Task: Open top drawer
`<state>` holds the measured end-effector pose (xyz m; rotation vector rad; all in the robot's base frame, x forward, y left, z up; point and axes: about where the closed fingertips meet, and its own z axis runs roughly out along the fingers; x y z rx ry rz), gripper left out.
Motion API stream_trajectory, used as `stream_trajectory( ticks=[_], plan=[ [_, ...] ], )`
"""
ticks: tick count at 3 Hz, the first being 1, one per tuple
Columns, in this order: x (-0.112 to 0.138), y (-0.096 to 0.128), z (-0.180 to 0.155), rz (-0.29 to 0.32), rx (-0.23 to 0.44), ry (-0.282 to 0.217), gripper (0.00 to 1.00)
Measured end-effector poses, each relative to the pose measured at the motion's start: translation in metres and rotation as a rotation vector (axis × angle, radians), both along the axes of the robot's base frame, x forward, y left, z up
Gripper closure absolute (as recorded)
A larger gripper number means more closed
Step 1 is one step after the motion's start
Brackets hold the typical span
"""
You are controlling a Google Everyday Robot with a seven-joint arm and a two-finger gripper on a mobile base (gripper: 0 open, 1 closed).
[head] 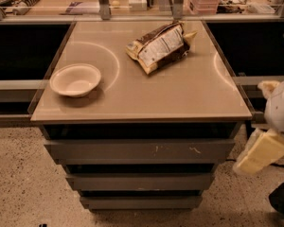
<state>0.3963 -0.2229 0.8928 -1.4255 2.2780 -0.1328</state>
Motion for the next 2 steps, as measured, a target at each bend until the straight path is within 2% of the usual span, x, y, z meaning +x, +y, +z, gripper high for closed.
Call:
stream_trajectory(
  ticks=[1,2],
  plan=[
    [-0.005,-0.003,-0.064,-0.043,0.137,0.0,0.0],
    [0.01,0.002,-0.056,-0.062,0.183,-0.069,0.0]
  ],
)
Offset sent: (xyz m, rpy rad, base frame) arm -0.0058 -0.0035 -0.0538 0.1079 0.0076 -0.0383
